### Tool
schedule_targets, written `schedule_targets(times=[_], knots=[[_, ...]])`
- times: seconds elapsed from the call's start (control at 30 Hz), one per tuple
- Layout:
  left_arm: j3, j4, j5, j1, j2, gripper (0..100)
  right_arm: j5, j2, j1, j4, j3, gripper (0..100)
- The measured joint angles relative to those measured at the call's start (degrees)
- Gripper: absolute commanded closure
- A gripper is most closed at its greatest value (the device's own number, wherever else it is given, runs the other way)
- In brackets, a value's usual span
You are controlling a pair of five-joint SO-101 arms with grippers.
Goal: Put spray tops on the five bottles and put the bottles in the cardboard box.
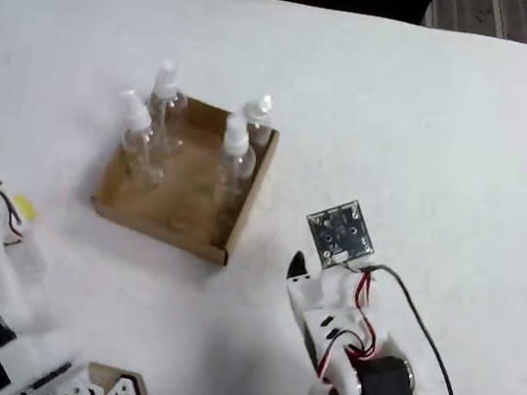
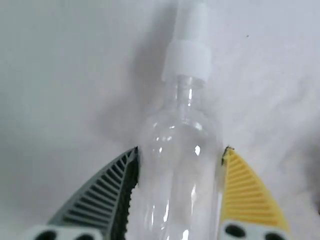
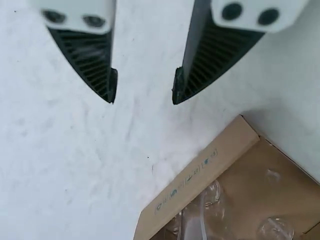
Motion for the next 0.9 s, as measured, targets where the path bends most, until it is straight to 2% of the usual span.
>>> schedule_targets(times=[0.47,0.77,0.9], knots=[[-11.7,15.9,-2.5,-1.7,2.0,77,0.4,0.0,0.0,-0.4,0.0,85.4],[-12.8,17.8,-5.4,-1.7,5.4,76,0.4,0.0,0.0,-0.4,0.0,85.4],[-14.9,17.8,-5.5,-1.7,11.0,68,0.4,0.0,0.0,-0.4,0.0,85.4]])
